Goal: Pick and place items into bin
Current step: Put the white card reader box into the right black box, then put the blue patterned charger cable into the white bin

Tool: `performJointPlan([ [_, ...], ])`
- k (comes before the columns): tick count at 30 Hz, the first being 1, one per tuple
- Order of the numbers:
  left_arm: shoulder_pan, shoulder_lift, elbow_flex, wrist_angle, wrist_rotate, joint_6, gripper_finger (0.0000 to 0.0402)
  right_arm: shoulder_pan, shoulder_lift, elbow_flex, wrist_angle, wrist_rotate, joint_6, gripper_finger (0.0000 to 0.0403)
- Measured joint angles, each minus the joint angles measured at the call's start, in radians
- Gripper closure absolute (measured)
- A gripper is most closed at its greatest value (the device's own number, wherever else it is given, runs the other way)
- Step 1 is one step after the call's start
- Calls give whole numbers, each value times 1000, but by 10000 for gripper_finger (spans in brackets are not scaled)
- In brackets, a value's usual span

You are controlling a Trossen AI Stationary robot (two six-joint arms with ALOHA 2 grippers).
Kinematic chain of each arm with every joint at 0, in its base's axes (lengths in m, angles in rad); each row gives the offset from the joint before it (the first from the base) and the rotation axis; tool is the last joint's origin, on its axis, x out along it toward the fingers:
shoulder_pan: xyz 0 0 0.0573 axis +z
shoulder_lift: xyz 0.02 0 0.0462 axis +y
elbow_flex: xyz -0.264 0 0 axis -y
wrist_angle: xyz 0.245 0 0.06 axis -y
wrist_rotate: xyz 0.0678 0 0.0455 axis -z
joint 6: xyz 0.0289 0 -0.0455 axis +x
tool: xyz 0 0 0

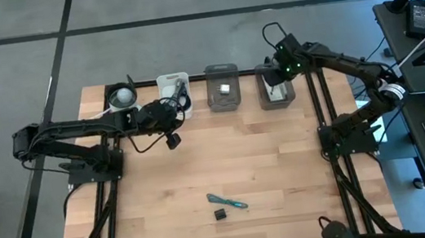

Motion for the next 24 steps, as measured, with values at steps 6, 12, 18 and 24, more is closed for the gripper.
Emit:
performJointPlan([
  [6, 0, 0, 0, 0, 23, -19, 399, 0, 0, 57, -57, 63, -7, 274],
  [12, -4, 0, 0, 0, 27, -38, 399, 0, 0, 103, -88, 67, -27, 239],
  [18, -4, 0, 0, 0, 31, -63, 399, 0, 0, 171, -188, 66, -28, 223],
  [24, -4, 0, 0, 0, 31, -63, 399, 51, -55, 202, -267, 47, -26, 232],
])
